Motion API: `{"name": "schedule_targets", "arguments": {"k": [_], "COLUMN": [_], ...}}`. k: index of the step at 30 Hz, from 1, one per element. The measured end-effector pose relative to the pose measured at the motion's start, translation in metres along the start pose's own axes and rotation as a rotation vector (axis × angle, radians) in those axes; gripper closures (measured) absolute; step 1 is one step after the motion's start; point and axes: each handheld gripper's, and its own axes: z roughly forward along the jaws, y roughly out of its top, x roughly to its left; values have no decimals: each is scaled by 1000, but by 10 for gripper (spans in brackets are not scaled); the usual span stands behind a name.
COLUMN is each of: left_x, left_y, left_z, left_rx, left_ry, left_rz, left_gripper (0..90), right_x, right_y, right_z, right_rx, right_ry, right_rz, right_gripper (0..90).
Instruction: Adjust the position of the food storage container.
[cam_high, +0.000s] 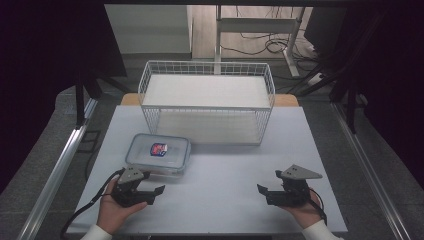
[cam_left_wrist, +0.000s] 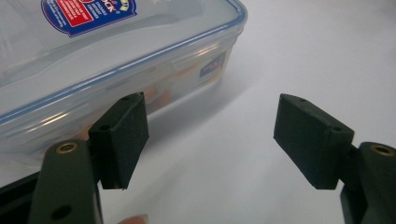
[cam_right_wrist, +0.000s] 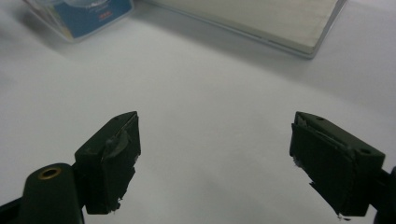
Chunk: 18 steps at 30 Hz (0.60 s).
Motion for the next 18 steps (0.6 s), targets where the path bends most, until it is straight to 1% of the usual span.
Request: {"name": "schedule_targets", "arguments": {"k": [1,2,7,8,9,11,14,18], "left_x": [0,1,2,1,1,0,-2,-4], "left_y": [0,1,1,1,1,0,-1,-2], "left_z": [0,1,1,2,2,1,-4,-7], "left_rx": [0,-1,-3,4,4,11,-4,0], "left_ry": [0,5,-1,1,1,3,-1,2], "left_rz": [0,-10,-17,-8,-8,4,-1,16], "left_gripper": [257,258,259,259,259,259,259,259], "right_x": [0,0,-1,0,0,2,6,10], "right_y": [0,-1,-4,-3,-3,-1,0,2], "right_z": [0,2,2,2,2,0,-1,-1], "right_rx": [0,21,29,31,31,21,9,10], "right_ry": [0,-4,6,2,2,0,7,10], "right_rz": [0,1,9,7,7,3,2,-10], "right_gripper": [164,164,167,168,168,169,169,169]}}
